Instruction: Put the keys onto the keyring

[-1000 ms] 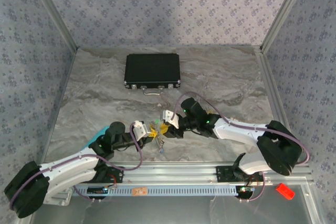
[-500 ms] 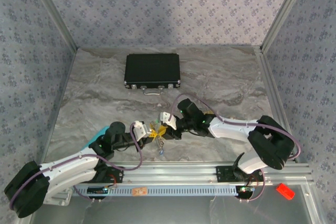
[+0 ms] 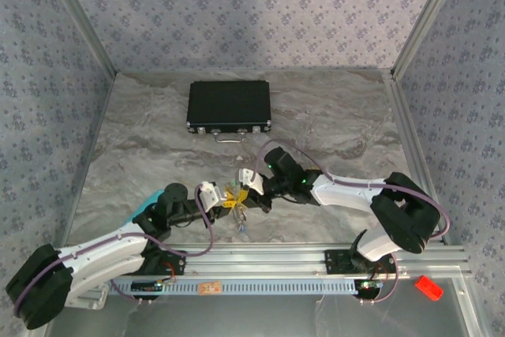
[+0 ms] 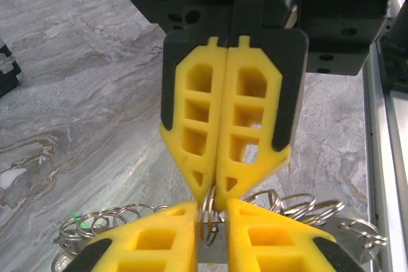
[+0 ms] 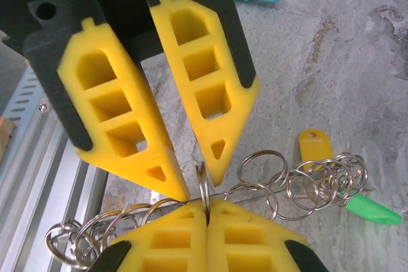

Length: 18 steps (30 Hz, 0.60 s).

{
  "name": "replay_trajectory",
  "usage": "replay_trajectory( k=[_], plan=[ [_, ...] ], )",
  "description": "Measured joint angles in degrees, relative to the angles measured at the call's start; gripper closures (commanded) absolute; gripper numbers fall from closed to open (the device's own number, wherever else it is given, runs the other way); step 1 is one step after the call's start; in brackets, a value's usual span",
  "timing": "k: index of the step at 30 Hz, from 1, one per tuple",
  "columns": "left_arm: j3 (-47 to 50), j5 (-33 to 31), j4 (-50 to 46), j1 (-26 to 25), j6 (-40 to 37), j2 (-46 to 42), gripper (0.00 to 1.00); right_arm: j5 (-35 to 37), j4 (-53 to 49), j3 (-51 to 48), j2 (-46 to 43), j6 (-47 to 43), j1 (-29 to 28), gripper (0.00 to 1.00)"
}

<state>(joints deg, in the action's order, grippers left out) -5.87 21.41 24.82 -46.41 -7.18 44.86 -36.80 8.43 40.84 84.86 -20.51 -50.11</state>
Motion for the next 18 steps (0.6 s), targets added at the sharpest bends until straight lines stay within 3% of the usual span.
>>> replay_trajectory(
  k=[7, 18],
  plan=[
    [-1.1, -0.4, -3.1, 0.0, -0.7, -0.4, 0.75, 3.5, -10.2, 5.3, 0.0, -5.2, -1.0, 1.0],
    [-1.8, -0.4, -4.1, 0.0, -1.2, -0.4, 0.8, 6.7, -19.3, 9.9, 0.1, -9.9, -3.4, 1.0]
  ],
)
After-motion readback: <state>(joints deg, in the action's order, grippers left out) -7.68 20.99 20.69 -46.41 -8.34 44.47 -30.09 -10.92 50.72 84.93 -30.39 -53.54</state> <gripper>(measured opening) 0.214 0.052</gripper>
